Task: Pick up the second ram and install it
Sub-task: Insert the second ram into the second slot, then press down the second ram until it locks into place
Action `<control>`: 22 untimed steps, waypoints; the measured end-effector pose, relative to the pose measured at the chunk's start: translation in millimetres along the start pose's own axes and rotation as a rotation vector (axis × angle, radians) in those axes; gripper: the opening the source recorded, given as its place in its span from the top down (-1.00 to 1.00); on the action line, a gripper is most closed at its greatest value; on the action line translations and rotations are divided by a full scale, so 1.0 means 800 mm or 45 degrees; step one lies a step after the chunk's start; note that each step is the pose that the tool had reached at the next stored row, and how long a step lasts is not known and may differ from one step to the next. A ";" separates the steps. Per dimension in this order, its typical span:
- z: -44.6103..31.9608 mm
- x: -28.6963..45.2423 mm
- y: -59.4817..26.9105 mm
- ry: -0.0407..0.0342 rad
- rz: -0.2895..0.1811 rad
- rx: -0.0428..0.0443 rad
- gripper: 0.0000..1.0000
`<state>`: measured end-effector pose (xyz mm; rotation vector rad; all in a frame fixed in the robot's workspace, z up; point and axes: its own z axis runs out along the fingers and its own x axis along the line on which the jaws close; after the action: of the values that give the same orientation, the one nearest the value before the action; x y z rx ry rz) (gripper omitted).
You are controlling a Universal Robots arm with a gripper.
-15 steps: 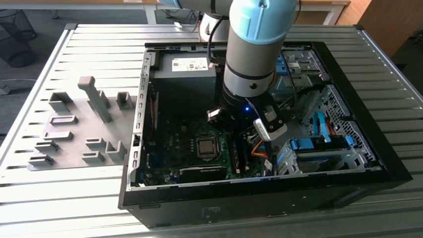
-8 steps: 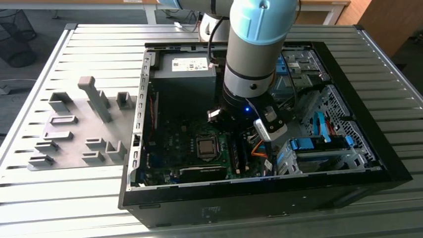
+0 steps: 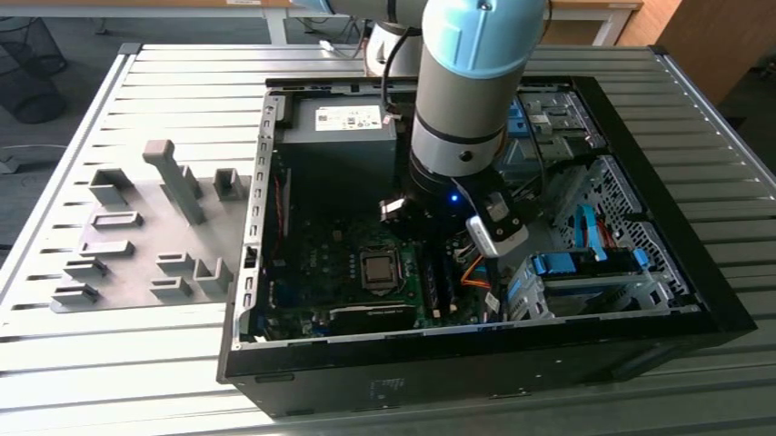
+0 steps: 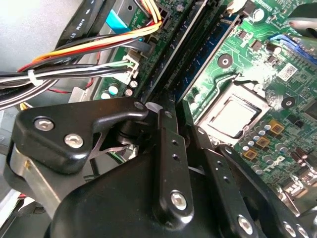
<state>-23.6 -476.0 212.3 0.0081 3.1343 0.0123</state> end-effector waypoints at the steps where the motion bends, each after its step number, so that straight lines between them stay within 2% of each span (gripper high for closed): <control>1: -0.0034 0.0000 0.000 0.0001 0.000 0.000 0.58; 4: -0.0149 -0.0001 0.000 0.0019 0.000 0.000 0.58; 7: -0.0194 -0.0002 0.000 0.0050 0.000 0.001 0.58; 9: -0.0193 -0.0002 0.000 0.0052 0.000 0.000 0.61; 11: -0.0194 -0.0002 0.000 0.0053 0.000 0.001 0.79; 15: -0.0193 -0.0002 0.000 0.0055 0.000 0.001 0.79; 22: -0.0095 -0.0001 0.000 0.0059 0.000 0.002 0.79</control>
<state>-23.5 -476.2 219.9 0.0082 3.1389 0.0099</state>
